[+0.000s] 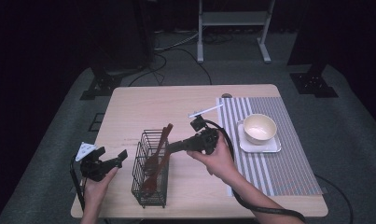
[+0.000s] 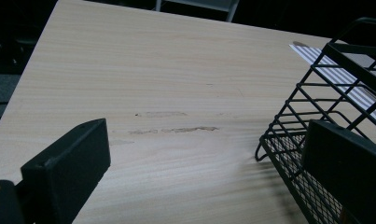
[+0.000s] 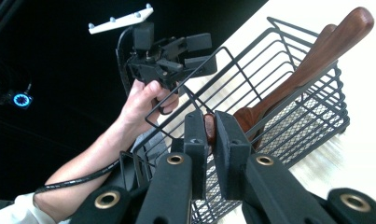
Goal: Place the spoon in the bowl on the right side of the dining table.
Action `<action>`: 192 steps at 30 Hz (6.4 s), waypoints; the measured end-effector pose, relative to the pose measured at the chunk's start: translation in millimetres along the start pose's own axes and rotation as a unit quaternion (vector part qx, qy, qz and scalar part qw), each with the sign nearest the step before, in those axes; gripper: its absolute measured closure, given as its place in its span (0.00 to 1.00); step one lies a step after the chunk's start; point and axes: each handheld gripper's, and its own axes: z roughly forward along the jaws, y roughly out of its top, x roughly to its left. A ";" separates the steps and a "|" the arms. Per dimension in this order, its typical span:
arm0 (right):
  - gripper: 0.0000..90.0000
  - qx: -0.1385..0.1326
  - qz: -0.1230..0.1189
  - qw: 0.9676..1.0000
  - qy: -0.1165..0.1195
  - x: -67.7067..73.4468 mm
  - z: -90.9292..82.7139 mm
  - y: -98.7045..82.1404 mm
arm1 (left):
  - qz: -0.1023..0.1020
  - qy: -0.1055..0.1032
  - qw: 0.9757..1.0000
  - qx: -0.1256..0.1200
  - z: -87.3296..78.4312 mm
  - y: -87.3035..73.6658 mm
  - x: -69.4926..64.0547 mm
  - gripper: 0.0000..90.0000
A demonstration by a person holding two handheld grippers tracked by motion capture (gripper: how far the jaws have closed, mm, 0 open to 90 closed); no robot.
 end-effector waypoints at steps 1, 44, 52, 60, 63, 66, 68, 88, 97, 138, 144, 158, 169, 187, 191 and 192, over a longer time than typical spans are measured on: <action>0.93 0.000 0.002 1.000 0.001 -0.2 -1.0 0.2 | 0.000 0.000 1.000 0.000 0.0 0.0 0.1 0.00; 0.93 -0.048 0.042 0.997 0.032 -9.7 -37.2 9.2 | -0.001 0.001 1.000 0.000 -0.1 -0.1 -0.4 0.00; 0.93 -0.053 0.049 0.997 0.034 -11.8 -42.4 9.5 | -0.001 0.001 1.000 0.000 0.0 -0.1 -0.5 0.00; 0.93 -0.059 0.056 0.996 0.035 -15.3 -49.7 9.5 | -0.001 0.001 1.000 0.000 0.1 -0.2 -0.5 0.00; 0.93 -0.061 0.058 0.996 0.035 -15.8 -52.2 9.9 | 0.000 0.001 1.000 0.001 0.3 -0.2 -0.5 0.00; 0.93 -0.062 0.057 0.996 0.034 -16.3 -53.9 10.0 | 0.000 0.001 1.000 0.001 0.3 -0.2 -0.6 0.00; 0.93 -0.064 0.061 0.995 0.035 -17.5 -56.8 9.8 | 0.000 0.001 1.000 0.001 0.3 -0.2 -0.6 0.00; 0.93 -0.078 0.081 0.993 0.030 -30.9 -77.1 5.5 | 0.004 0.001 1.000 0.001 0.8 -0.5 -0.3 0.00; 0.93 -0.083 0.086 0.993 0.024 -35.6 -85.4 3.2 | 0.003 0.002 1.000 0.001 0.8 -0.6 0.0 0.00; 0.93 -0.110 0.120 0.987 -0.005 -64.9 -116.1 -8.6 | 0.003 0.004 1.000 0.002 0.5 -0.5 0.0 0.00; 0.93 -0.113 0.127 0.985 -0.008 -69.7 -120.1 -11.2 | 0.005 0.004 1.000 0.002 0.5 -0.5 0.1 0.00; 0.93 -0.122 0.139 0.982 -0.022 -81.7 -130.9 -15.7 | 0.005 0.004 1.000 0.003 0.5 -0.5 0.1 0.00; 0.93 -0.136 0.154 0.978 -0.033 -94.5 -141.8 -22.3 | 0.005 0.004 1.000 0.004 1.1 -0.8 0.1 0.00; 0.93 -0.146 0.172 0.973 -0.050 -109.2 -153.4 -31.0 | 0.004 0.003 1.000 0.004 1.6 -1.2 -0.2 0.00; 0.93 -0.148 0.174 0.972 -0.055 -112.0 -156.5 -32.9 | 0.004 0.003 1.000 0.005 1.7 -1.1 -0.2 0.00; 0.93 -0.149 0.175 0.972 -0.055 -112.7 -157.2 -33.4 | 0.004 0.003 1.000 0.005 1.7 -1.2 -0.2 0.00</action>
